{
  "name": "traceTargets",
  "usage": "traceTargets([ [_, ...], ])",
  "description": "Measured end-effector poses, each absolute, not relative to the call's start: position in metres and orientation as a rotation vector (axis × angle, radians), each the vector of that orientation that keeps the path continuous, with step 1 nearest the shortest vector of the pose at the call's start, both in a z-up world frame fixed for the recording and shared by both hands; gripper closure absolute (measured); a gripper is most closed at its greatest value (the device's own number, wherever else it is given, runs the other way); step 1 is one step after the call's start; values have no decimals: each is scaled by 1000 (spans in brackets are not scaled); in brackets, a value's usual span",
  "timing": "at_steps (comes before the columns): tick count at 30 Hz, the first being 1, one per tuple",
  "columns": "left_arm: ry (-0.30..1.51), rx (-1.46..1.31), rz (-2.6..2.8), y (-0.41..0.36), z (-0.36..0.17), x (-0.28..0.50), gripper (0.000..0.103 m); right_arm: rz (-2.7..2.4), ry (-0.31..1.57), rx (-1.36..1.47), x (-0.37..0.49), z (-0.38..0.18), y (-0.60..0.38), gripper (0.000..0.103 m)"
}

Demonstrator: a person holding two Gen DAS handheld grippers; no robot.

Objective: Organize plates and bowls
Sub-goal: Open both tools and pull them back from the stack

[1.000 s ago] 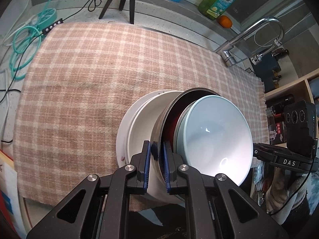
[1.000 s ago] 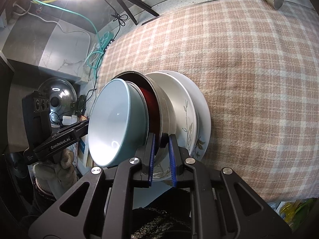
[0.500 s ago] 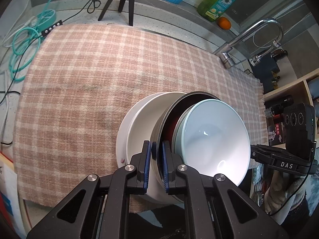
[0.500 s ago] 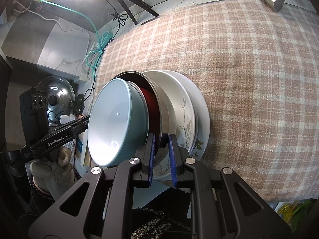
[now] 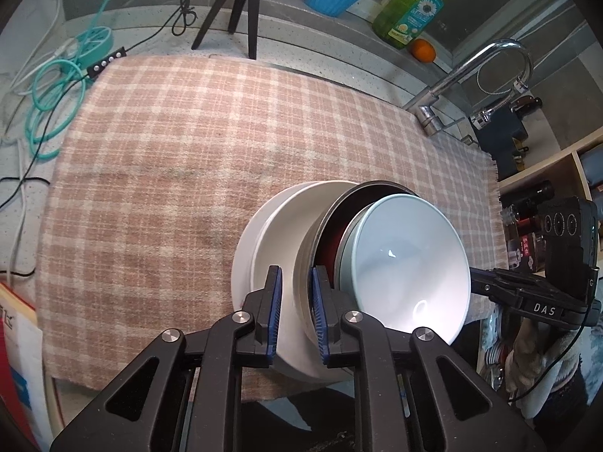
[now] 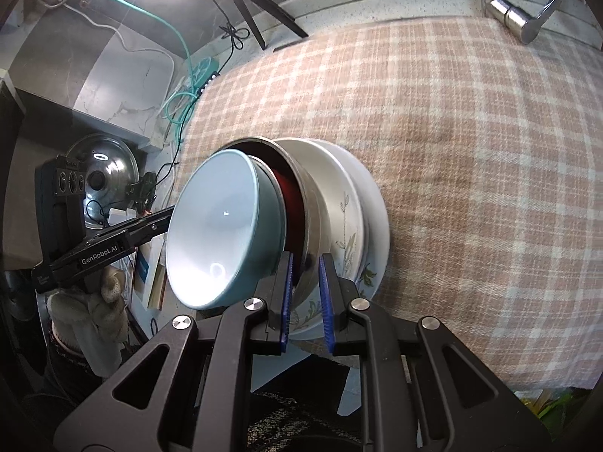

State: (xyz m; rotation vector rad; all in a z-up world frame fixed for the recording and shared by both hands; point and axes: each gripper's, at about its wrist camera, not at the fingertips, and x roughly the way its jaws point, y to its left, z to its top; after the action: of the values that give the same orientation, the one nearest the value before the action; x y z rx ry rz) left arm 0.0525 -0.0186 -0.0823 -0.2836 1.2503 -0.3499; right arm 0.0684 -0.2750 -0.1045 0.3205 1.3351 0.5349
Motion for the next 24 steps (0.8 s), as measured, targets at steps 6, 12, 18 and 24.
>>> traceTargets([
  [6, 1222, -315, -327, -9, -75, 52, 55, 513, 1272, 342, 68, -90, -294, 36],
  [12, 1184, -364, -299, 3, -69, 45, 51, 486, 1225, 348, 63, -82, -314, 32],
  [18, 1089, -343, -236, 6, -55, 23, 51, 438, 1116, 283, 48, -65, -325, 32],
  [24, 986, -236, -181, -7, -33, -3, 51, 413, 993, 149, 30, -40, -321, 29],
])
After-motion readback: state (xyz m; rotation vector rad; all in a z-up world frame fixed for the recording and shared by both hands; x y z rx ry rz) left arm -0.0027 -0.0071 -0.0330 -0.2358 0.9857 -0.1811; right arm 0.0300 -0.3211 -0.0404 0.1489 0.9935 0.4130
